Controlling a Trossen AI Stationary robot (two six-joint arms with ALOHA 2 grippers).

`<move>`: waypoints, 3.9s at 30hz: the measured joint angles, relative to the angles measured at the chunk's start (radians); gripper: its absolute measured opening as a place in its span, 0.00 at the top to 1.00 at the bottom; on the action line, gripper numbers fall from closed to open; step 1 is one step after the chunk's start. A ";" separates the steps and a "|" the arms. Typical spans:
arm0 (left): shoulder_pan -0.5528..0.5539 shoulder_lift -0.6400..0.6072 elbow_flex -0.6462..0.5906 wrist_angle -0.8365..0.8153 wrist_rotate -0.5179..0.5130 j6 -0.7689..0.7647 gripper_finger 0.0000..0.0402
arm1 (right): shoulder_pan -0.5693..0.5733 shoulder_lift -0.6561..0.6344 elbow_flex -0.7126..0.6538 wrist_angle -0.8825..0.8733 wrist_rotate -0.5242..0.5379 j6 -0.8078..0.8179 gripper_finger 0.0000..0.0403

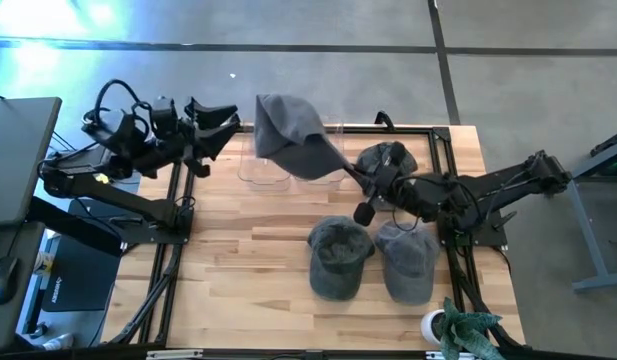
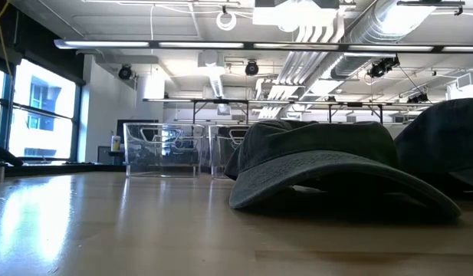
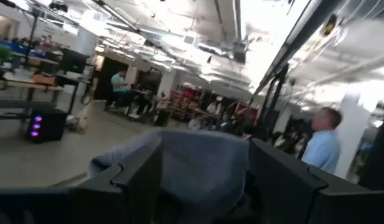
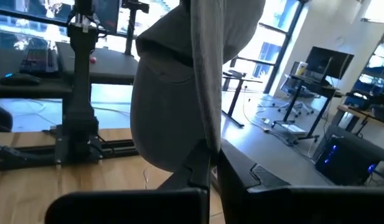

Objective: Pick & Place hat
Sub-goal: Put the left gray cap into the left transparent bin

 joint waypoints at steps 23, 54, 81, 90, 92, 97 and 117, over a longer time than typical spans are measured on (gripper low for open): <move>0.082 0.550 0.667 -0.587 -0.167 0.208 0.97 | -0.040 0.000 0.000 0.010 -0.025 0.061 0.99; 0.254 0.570 0.914 -0.766 0.614 0.101 0.75 | 0.040 0.000 0.002 -0.038 -0.021 0.114 0.99; 0.256 0.672 0.989 -1.272 0.488 -0.079 0.99 | 0.037 0.000 0.002 -0.029 -0.009 0.115 0.98; 0.254 0.651 0.990 -1.206 0.808 -0.074 0.99 | 0.026 0.000 0.002 -0.036 0.011 0.111 0.98; 0.255 0.655 0.990 -1.211 0.769 -0.074 0.99 | 0.019 0.000 0.002 -0.036 0.009 0.111 0.98; 0.255 0.661 0.989 -1.222 0.499 -0.077 0.99 | 0.006 0.000 0.002 -0.038 -0.019 0.118 0.99; 0.256 0.738 0.988 -1.014 0.104 0.133 1.00 | 0.004 0.000 0.000 -0.003 -0.097 0.134 0.99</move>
